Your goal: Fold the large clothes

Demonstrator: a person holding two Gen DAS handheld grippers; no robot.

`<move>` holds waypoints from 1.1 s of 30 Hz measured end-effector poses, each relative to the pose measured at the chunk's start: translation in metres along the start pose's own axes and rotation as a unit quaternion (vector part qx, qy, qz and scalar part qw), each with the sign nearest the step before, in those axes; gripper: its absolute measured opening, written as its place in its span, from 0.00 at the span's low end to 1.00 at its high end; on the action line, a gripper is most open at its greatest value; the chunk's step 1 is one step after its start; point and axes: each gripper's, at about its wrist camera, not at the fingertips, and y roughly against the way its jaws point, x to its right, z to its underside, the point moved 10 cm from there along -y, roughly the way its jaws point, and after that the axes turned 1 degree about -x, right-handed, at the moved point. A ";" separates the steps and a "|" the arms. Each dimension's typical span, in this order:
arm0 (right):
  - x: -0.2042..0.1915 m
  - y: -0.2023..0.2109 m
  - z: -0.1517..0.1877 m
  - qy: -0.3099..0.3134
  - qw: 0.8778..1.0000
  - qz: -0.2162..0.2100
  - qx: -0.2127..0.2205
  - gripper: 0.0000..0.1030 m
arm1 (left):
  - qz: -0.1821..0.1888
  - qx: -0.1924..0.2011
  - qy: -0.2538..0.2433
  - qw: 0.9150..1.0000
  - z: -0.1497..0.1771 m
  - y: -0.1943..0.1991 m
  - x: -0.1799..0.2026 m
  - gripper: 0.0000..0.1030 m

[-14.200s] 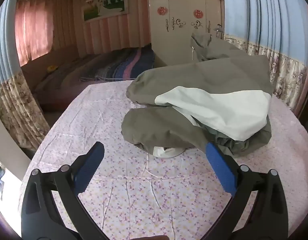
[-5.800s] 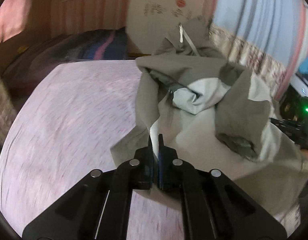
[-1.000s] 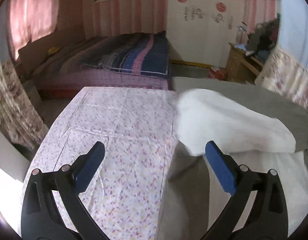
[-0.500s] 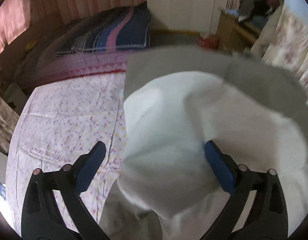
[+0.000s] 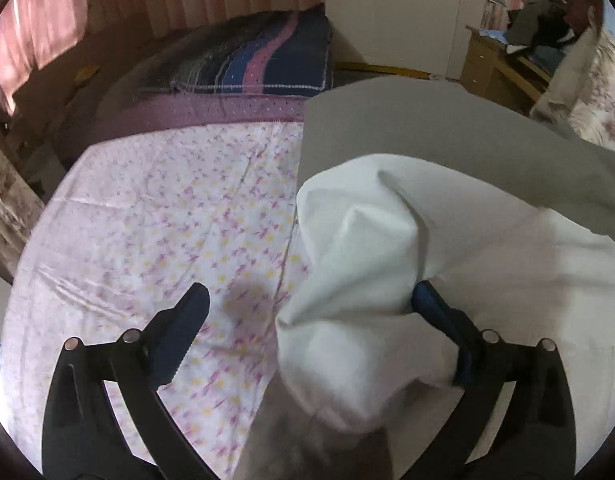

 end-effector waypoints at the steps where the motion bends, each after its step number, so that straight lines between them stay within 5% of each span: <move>1: 0.004 0.012 0.001 -0.008 1.000 -0.007 0.012 0.77 | -0.001 0.006 -0.005 1.000 0.002 0.007 0.001 0.97; 8: 0.025 0.106 0.034 -0.020 0.996 -0.019 0.087 0.78 | 0.038 0.096 -0.023 0.994 0.019 0.111 0.014 0.97; 16: 0.024 0.165 0.087 -0.004 0.994 -0.018 0.105 0.84 | 0.020 0.130 -0.049 0.990 0.076 0.198 0.022 0.97; 25: 0.053 0.210 0.131 -0.015 0.992 0.001 0.123 0.87 | 0.031 0.155 -0.019 0.987 0.116 0.256 0.035 0.97; 33: 0.053 0.202 0.179 -0.040 0.994 -0.012 0.099 0.87 | 0.043 0.153 -0.040 0.986 0.161 0.268 0.069 0.97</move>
